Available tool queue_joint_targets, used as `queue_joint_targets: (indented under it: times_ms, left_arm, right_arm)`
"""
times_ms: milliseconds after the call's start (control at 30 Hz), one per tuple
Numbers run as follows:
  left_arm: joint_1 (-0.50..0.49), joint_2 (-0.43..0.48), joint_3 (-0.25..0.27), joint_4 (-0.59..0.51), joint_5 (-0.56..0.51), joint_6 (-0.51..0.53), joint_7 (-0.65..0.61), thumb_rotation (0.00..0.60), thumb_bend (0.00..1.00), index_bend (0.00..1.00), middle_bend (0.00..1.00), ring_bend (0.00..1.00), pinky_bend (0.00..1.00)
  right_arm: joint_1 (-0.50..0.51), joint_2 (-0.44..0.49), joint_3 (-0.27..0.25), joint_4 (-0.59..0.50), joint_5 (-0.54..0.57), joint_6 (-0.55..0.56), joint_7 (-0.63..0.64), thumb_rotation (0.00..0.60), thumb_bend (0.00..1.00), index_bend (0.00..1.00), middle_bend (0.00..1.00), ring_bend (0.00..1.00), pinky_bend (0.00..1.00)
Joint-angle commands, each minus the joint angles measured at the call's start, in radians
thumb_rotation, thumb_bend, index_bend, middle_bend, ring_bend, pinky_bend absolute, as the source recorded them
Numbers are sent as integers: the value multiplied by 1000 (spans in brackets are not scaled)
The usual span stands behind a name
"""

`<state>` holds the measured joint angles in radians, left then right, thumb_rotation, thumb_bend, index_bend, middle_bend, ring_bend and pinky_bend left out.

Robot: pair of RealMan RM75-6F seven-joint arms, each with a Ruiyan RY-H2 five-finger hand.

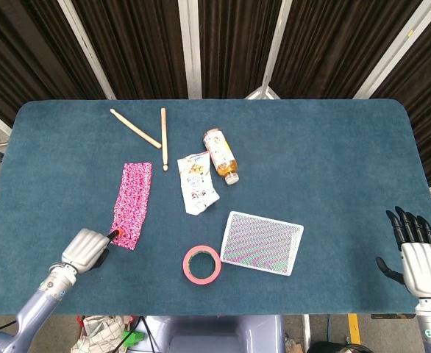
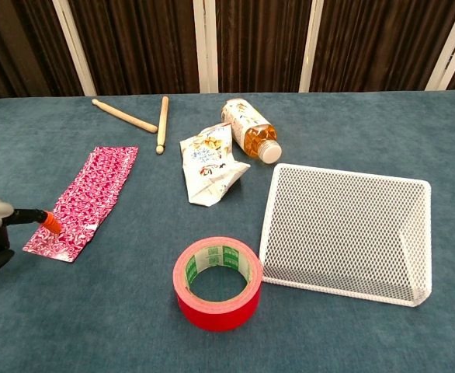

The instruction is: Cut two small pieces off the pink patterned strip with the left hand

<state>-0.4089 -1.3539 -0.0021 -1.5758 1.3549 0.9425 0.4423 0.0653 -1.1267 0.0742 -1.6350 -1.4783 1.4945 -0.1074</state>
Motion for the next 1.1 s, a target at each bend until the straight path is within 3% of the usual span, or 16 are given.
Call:
queue_joint_targets:
  times_ms: [33,1100]
  left_arm:
    - [-11,-13,2,2,-21,-15,21,600,787,212,871,714,612]
    - [44,50,120,-168,-115,80,228,600,787,214,874,721,612]
  right_arm:
    - [-1,2,0,-1,0,1,2,600,273,20,47,82,87]
    - [-10,15,4,-7,-8,20,33,600,272,20,47,82,87]
